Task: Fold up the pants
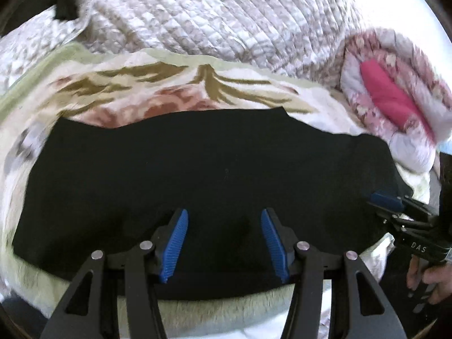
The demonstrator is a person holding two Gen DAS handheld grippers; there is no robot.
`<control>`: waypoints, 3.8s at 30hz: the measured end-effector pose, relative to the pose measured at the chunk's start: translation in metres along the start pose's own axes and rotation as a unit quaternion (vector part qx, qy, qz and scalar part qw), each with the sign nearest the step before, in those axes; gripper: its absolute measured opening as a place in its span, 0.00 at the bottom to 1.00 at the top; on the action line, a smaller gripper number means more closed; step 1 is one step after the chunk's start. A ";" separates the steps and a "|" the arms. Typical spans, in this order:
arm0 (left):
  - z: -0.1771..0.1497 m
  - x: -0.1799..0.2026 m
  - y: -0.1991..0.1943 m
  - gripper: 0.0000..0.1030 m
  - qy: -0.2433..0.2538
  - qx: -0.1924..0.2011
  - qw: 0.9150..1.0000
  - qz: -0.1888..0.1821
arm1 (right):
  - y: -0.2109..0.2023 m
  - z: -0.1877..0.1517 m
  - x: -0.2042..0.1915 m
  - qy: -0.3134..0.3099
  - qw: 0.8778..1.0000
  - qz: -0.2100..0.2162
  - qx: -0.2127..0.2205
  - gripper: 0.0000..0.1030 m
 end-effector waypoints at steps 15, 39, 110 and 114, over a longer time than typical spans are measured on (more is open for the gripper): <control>0.005 -0.066 -0.036 0.55 -0.065 0.034 0.996 0.045 | 0.002 -0.018 -0.015 0.003 1.000 0.010 -0.026 0.50; -0.038 -0.127 -0.038 0.55 -0.233 -0.003 0.971 0.057 | 0.001 -0.007 -0.018 0.011 1.000 0.017 -0.009 0.50; 0.003 0.012 0.028 0.36 -0.035 -0.045 0.996 -0.072 | 0.029 0.004 0.015 0.195 0.967 0.159 -0.039 0.09; -0.005 0.013 0.024 0.37 -0.041 -0.050 0.995 -0.078 | 0.030 -0.002 0.018 0.217 0.960 0.173 -0.039 0.03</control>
Point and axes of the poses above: each gripper's, at about its wrist camera, not at the fingertips, and y roughly the way its jaws point, x to its right, z to its top, the point moved 10 cm from there along y, roughly the way its jaws point, and after that the axes turned 1 degree about x, right-handed, at the moved point
